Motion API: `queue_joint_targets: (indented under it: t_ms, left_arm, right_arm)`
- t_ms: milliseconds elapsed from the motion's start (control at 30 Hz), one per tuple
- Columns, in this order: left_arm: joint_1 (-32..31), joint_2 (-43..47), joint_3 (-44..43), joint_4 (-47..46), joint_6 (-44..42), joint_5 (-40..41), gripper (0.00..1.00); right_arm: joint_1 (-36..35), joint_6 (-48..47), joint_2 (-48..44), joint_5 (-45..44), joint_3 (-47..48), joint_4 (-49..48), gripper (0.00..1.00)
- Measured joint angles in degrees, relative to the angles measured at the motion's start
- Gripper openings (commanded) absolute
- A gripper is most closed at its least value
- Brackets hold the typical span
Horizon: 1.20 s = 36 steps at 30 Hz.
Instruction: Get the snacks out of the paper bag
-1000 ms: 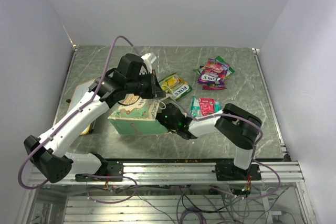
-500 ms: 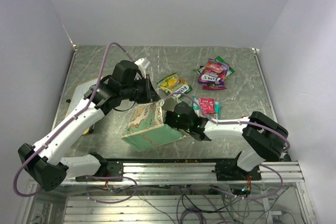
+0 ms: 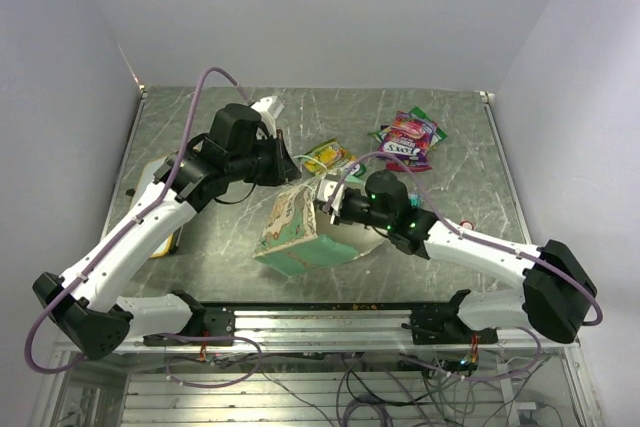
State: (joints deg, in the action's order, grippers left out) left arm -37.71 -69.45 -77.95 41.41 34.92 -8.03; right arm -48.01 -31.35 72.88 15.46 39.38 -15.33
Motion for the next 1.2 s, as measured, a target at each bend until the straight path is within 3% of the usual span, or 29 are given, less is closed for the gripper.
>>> queue_joint_targets:
  t_ms: [167, 600, 700, 1000, 1067, 1200]
  left_arm:
    - [0.02, -1.84, -2.14, 1.36, -3.13, 1.62, 0.07]
    - [3.93, -2.23, -6.36, 2.25, -6.95, 8.02, 0.07]
    - [6.82, -2.49, -6.34, 1.46, -5.79, 7.76, 0.07]
    - [13.60, -3.17, -5.46, 2.75, -2.78, 8.57, 0.07]
    - [14.32, -2.62, -4.33, 4.09, -2.29, 8.96, 0.13]
    - [14.67, -1.22, -3.72, 6.82, -1.20, 9.31, 0.38]
  right_arm:
    - [0.44, -0.35, -1.29, 1.01, 2.97, 6.88, 0.00]
    - [1.44, 1.99, -20.04, -2.01, 9.53, 27.47, 0.00]
    - [1.44, 5.46, -20.98, -7.87, 12.98, 30.86, 0.00]
    - [2.69, 19.32, -13.62, -37.64, 30.71, 35.34, 0.00]
    - [4.81, 22.18, -11.72, -40.85, 31.34, 36.92, 0.00]
    - [11.34, 29.27, -5.64, -41.86, 29.97, 42.36, 0.00]
